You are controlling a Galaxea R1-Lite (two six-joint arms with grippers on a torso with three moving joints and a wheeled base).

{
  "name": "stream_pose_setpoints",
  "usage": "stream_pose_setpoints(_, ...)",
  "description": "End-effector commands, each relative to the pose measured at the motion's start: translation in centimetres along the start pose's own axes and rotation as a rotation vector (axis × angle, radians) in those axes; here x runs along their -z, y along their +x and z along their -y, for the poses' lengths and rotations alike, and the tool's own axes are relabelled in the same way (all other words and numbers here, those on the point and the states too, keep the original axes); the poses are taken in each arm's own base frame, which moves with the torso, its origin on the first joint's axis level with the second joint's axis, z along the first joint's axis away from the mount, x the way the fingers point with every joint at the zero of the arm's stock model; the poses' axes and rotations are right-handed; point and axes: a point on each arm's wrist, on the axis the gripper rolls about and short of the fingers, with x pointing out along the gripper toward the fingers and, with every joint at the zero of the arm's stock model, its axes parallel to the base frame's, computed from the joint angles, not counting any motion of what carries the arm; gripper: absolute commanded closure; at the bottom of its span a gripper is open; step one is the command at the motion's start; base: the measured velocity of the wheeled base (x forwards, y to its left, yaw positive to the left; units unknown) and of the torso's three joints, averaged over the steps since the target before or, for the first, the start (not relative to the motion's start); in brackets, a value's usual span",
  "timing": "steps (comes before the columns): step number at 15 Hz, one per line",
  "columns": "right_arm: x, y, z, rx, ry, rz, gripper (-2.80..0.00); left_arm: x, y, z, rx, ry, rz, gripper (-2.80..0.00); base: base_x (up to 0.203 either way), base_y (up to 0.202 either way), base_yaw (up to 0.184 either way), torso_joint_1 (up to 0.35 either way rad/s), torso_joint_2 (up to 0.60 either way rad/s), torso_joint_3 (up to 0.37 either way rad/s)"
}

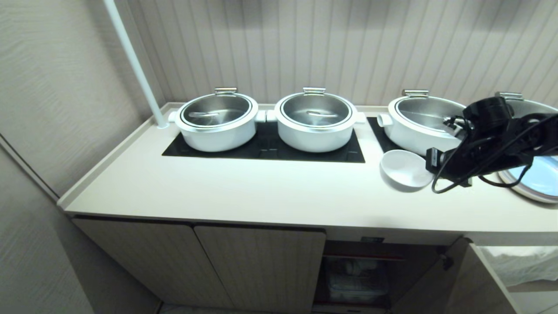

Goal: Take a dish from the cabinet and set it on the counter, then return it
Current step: Place it on the table

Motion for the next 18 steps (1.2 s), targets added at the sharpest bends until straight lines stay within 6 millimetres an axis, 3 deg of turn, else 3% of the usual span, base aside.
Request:
stream_pose_setpoints(1, -0.6, 2.0, 0.8, 0.013, 0.017, -0.026, 0.0, 0.0, 0.0, 0.0, 0.0, 0.0, 0.0, 0.0, 0.0, 0.0, 0.0, 0.0, 0.0, 0.0)
stream_pose_setpoints(9, -0.4, 5.7, 2.4, 0.06, 0.036, -0.075, 0.0, 0.0, 0.0, 0.0, -0.001, 0.0, 0.0, 0.0, 0.0, 0.0, 0.0, 0.0, 0.0, 0.0)
stream_pose_setpoints(18, -1.2, 7.7, 2.8, 0.066, 0.037, -0.071, 0.0, 0.0, 0.0, 0.0, 0.0, 0.0, 0.001, 0.0, 0.0, 0.0, 0.0, 0.0, 0.0, 0.0)
